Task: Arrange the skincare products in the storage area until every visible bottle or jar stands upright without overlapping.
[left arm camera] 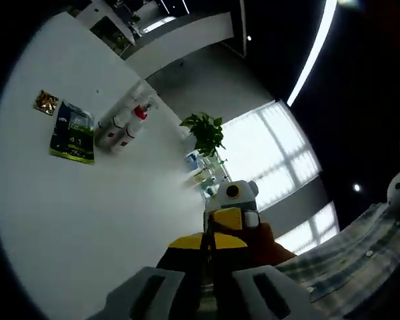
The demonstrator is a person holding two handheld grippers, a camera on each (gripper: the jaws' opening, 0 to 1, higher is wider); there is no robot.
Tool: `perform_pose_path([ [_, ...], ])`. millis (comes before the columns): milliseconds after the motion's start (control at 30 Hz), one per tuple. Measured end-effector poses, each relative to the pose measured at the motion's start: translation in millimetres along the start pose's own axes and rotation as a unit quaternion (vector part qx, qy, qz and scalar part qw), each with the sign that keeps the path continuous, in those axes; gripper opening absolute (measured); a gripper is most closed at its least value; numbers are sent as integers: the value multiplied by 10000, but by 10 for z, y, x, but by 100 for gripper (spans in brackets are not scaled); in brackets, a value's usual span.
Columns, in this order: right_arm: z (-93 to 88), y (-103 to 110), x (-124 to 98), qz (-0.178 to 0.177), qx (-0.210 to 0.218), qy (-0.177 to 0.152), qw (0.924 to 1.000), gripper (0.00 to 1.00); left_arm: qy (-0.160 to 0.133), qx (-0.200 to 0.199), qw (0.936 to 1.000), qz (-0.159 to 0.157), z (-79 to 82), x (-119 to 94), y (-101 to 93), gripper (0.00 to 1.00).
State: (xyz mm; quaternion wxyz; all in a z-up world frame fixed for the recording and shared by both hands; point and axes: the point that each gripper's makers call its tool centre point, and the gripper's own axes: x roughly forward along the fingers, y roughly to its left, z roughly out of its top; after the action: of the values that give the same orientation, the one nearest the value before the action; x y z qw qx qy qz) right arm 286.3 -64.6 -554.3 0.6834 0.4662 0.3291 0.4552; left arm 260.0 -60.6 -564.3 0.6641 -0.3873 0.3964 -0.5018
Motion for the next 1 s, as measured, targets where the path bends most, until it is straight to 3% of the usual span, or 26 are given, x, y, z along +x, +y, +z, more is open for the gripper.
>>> perform_pose_path([
  [100, 30, -41, 28, -114, -45, -127, 9998, 3, -122, -47, 9999, 62, 28, -8, 34, 0],
  [200, 119, -90, 36, -241, -104, -404, 9988, 8, -447, -319, 9985, 10, 107, -28, 49, 0],
  [367, 82, -100, 45, -229, -26, -289, 9993, 8, -907, -562, 9943, 45, 246, -100, 121, 0],
  [500, 29, -109, 65, -261, -83, -175, 9995, 0, -822, -551, 9950, 129, 212, -95, 186, 0],
  [767, -64, -73, 61, -148, 24, 148, 9998, 0, -731, -771, 9943, -10, 242, -156, 219, 9],
  [1000, -228, -47, 144, -73, 21, 462, 9989, 0, -832, -760, 9936, -62, 316, -141, 181, 4],
])
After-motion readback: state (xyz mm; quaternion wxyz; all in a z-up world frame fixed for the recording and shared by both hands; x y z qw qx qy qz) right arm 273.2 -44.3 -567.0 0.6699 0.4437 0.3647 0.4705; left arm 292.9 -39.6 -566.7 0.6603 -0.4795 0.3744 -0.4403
